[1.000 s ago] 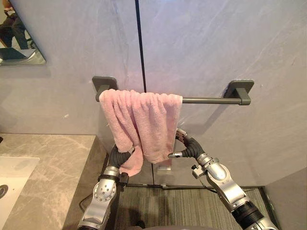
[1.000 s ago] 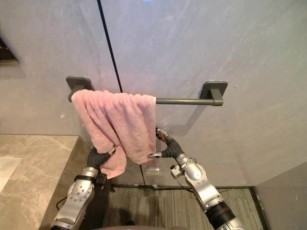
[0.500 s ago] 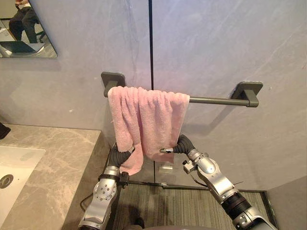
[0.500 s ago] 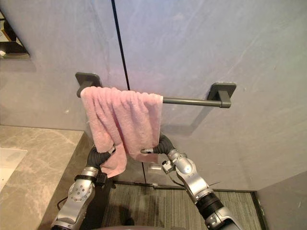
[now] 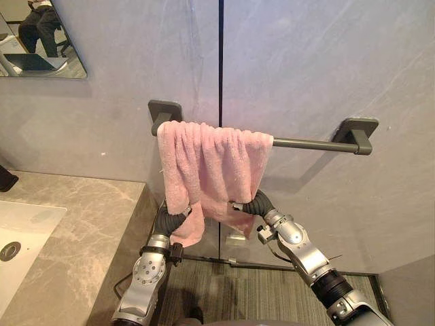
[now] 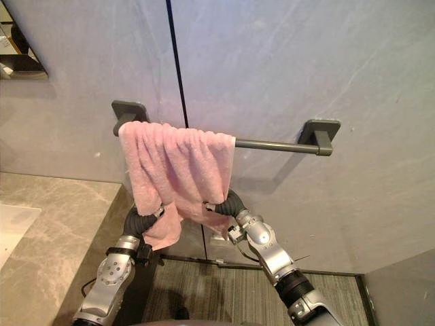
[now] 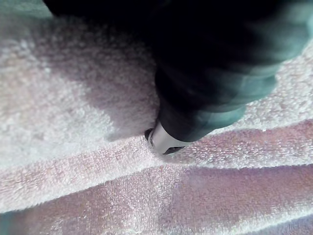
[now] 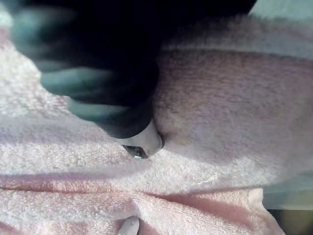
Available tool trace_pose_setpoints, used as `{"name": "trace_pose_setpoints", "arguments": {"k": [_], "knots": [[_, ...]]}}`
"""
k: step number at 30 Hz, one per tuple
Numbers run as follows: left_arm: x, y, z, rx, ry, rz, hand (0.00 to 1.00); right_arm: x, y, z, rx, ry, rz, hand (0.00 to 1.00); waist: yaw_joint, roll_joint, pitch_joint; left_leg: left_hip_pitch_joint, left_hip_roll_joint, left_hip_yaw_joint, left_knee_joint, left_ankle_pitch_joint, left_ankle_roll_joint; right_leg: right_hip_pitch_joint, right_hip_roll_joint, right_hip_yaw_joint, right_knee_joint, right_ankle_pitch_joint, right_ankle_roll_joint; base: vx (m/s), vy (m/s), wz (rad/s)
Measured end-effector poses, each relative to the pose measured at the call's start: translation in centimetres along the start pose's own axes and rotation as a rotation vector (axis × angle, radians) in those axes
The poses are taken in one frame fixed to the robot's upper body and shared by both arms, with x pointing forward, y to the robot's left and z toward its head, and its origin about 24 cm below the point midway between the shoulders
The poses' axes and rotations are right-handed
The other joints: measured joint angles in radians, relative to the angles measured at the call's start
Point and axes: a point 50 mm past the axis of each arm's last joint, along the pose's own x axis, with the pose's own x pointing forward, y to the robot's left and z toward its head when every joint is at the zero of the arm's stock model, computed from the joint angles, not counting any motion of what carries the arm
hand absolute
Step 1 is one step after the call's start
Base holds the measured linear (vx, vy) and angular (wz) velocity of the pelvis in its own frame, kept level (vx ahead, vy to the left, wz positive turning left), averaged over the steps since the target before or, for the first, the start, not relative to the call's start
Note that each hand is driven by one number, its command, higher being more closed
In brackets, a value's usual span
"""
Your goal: Organize washtable
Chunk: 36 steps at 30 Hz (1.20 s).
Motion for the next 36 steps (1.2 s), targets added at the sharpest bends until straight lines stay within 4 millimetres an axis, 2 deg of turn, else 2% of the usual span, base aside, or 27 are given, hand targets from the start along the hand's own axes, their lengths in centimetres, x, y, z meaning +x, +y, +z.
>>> {"name": "trace_pose_setpoints", "arguments": {"k": [3, 8, 16, 24, 36], "knots": [[0.0, 0.0, 0.0, 0.000, -0.001, 0.000, 1.00, 0.0, -0.2, 0.0, 0.001, -0.001, -0.007, 1.00, 0.000, -0.001, -0.001, 0.001, 0.000, 0.001, 0.000, 0.000, 0.000, 0.000, 0.000, 0.001, 0.000, 0.000, 0.000, 0.00, 0.000, 0.00], [0.0, 0.2, 0.2, 0.001, -0.008, 0.009, 1.00, -0.3, -1.5, 0.2, 0.007, -0.011, -0.063, 1.00, 0.000, -0.001, -0.001, 0.003, 0.002, 0.008, -0.001, 0.000, 0.000, 0.000, 0.001, 0.007, -0.001, 0.000, 0.000, 0.00, -0.001, -0.03], [0.1, 0.1, 1.4, -0.026, -0.062, 0.018, 1.00, -2.0, -3.1, 0.9, 0.042, -0.064, -0.164, 1.00, -0.005, -0.001, 0.000, 0.024, 0.002, 0.018, -0.026, 0.002, -0.001, 0.004, 0.003, 0.017, -0.004, 0.000, 0.000, 0.00, -0.001, -0.04], [0.3, -0.2, 2.5, -0.092, -0.111, 0.033, 1.00, -2.8, -3.5, 1.7, 0.123, -0.132, -0.230, 1.00, -0.014, 0.000, 0.000, 0.035, 0.000, 0.026, -0.038, 0.003, -0.001, 0.005, 0.002, 0.023, -0.008, 0.000, 0.000, 0.00, 0.000, -0.03], [0.6, -0.8, 2.6, -0.138, -0.117, 0.025, 1.00, -3.4, -3.9, 1.1, 0.187, -0.128, -0.289, 1.00, -0.019, 0.009, 0.005, 0.050, -0.002, 0.029, -0.056, 0.005, -0.001, 0.006, -0.001, 0.029, -0.012, -0.002, 0.004, -0.01, -0.001, 0.00]]}}
